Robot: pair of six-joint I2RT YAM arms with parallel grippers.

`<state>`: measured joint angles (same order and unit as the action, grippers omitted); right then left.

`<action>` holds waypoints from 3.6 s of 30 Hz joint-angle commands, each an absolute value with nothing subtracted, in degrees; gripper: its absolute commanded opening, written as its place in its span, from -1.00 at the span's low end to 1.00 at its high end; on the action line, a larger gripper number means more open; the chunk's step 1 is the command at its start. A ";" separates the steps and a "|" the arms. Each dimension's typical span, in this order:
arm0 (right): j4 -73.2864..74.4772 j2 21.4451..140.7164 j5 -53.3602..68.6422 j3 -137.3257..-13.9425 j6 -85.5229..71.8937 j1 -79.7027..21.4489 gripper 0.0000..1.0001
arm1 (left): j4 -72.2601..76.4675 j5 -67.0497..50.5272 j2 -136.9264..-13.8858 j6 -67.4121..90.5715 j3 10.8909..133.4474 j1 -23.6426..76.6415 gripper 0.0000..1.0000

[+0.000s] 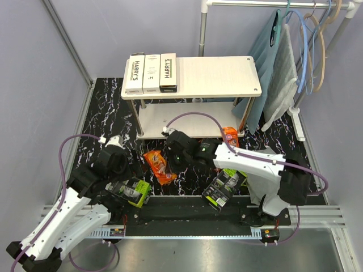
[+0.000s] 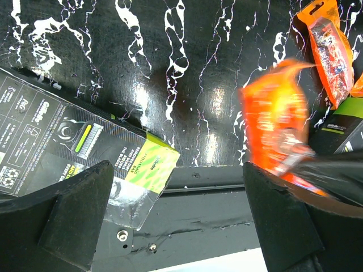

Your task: Place and organize the shaving razors onto the shelf

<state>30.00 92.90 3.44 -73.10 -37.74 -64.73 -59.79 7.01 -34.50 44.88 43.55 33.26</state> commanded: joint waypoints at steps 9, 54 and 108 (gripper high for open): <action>45.35 86.40 -5.36 -85.43 -36.39 -65.21 -1.00 | -56.87 5.54 -34.54 43.95 43.95 33.13 0.98; 67.85 99.13 -11.60 -143.33 -25.14 -51.77 -0.90 | -57.22 5.62 -35.07 44.21 42.80 33.13 0.98; 62.67 113.99 3.16 -152.14 -25.40 -33.31 -0.82 | -57.31 5.80 -37.71 42.80 43.59 33.13 0.98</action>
